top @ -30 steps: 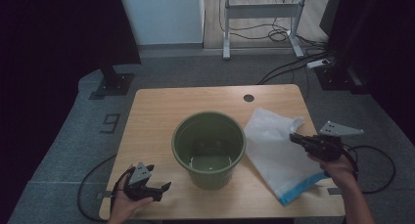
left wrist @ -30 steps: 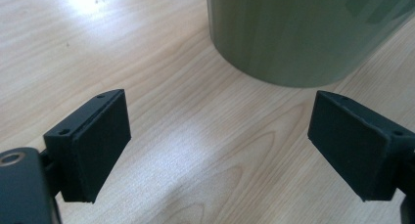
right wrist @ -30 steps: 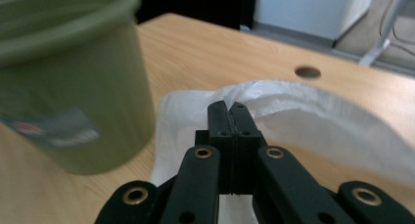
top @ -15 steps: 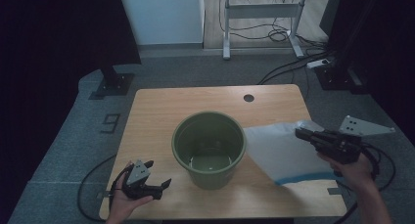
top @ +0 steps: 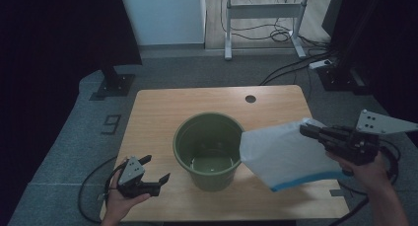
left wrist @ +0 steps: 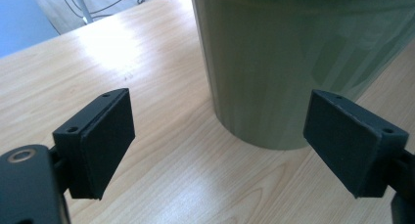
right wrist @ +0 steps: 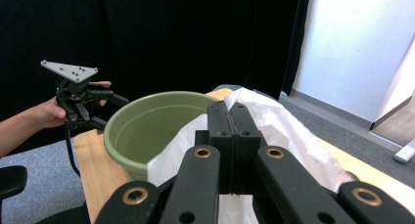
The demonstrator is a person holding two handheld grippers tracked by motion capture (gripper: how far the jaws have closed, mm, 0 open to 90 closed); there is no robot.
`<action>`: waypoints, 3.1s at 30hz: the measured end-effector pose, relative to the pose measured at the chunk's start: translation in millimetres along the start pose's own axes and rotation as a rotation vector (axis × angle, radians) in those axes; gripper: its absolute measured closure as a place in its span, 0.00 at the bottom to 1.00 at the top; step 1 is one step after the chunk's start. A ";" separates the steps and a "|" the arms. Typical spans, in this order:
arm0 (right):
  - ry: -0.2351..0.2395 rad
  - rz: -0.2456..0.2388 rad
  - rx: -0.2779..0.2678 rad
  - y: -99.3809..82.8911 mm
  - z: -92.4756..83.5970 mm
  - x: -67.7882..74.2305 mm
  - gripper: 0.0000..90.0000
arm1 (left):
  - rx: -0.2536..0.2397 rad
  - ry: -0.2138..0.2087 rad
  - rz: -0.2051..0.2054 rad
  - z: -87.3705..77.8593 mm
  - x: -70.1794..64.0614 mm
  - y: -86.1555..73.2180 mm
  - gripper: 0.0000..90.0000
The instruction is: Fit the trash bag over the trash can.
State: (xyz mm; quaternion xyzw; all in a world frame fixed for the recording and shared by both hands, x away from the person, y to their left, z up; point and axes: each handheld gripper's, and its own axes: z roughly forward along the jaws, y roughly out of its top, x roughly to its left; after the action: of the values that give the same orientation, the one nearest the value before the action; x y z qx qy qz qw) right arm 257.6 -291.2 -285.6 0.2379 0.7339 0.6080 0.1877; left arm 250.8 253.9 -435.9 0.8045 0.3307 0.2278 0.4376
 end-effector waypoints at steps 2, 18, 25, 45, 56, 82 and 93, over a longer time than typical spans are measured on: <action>0.007 -0.001 -0.009 5.5 0.7 1.4 0.99 | -0.006 -0.001 0.002 -0.8 -0.1 2.6 0.13; 0.061 -0.022 0.000 28.6 35.7 10.4 0.99 | -0.024 -0.009 0.019 -3.9 -0.4 12.1 0.14; 0.075 -0.039 0.013 41.8 51.8 16.4 0.99 | -0.032 -0.012 0.013 -4.2 0.4 9.6 0.14; 0.128 -0.060 0.008 63.6 89.1 31.9 0.99 | -0.070 -0.012 0.013 -12.6 2.4 8.4 0.16; 0.127 -0.041 0.003 55.6 89.4 27.8 0.99 | -0.095 -0.030 0.051 -20.2 -7.7 22.3 0.19; 0.156 -0.032 -0.011 60.6 120.1 33.8 0.99 | -0.094 -0.248 0.099 -2.4 -37.3 88.7 0.22; 0.172 -0.025 -0.010 58.7 127.2 34.6 0.99 | -0.090 -0.297 0.105 16.3 -44.4 103.6 0.24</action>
State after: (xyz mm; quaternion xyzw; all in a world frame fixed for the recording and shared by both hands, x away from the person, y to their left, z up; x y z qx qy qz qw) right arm 308.3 -160.4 -251.8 0.1746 0.7470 0.6275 0.1328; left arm 265.9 171.1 -359.1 0.8253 0.2091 0.1433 0.5046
